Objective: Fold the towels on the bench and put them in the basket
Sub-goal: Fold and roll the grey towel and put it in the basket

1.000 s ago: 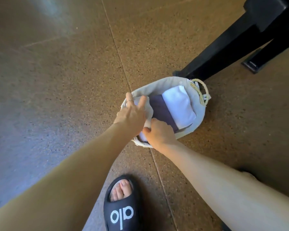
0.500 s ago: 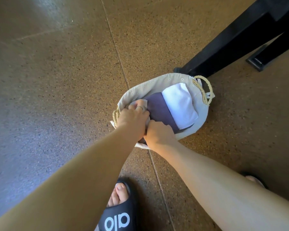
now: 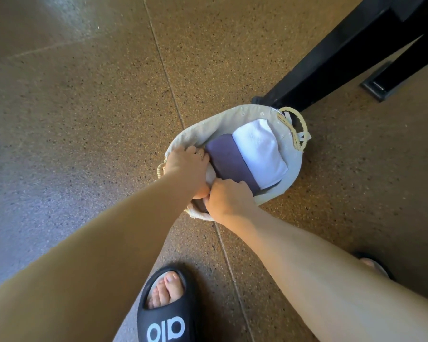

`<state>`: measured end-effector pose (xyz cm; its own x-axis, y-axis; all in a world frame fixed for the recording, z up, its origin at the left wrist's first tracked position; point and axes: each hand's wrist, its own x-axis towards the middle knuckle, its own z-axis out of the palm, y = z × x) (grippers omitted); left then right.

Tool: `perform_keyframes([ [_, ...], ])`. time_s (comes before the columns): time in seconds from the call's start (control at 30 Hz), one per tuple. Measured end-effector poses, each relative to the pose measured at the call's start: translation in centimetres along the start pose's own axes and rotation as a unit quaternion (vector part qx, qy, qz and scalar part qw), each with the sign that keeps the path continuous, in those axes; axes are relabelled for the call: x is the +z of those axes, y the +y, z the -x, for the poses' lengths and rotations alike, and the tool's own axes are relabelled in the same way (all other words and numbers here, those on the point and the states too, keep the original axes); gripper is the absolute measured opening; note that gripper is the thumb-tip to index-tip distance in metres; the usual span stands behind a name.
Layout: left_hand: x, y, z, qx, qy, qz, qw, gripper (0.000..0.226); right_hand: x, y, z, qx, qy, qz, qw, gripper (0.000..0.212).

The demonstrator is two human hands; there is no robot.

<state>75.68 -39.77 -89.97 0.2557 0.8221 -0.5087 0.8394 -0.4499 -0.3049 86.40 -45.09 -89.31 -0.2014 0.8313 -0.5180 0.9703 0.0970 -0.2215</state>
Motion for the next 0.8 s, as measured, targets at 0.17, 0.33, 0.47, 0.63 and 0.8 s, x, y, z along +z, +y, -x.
perform_keyframes([
  [0.17,0.5,0.2,-0.3,0.016,0.036,0.027,0.999,0.067,0.3,0.1,0.1,-0.008,0.025,0.025,0.999,0.039],
  [0.33,1.2,0.2,-0.2,0.008,0.077,0.042,0.996,0.086,0.8,-0.2,-0.9,0.000,-0.019,0.071,0.997,0.051],
  [0.47,1.6,0.1,-0.3,0.030,0.079,0.036,0.996,0.095,1.3,0.1,-0.9,-0.010,-0.026,0.038,0.999,0.051],
  [0.63,1.4,0.2,-0.4,0.015,0.089,0.047,0.995,0.085,0.5,0.1,1.0,-0.034,0.100,0.041,0.994,0.042],
  [0.8,-0.2,1.1,-0.3,-0.017,0.058,0.067,0.996,0.069,0.3,0.4,1.1,-0.024,0.102,0.048,0.993,0.034],
])
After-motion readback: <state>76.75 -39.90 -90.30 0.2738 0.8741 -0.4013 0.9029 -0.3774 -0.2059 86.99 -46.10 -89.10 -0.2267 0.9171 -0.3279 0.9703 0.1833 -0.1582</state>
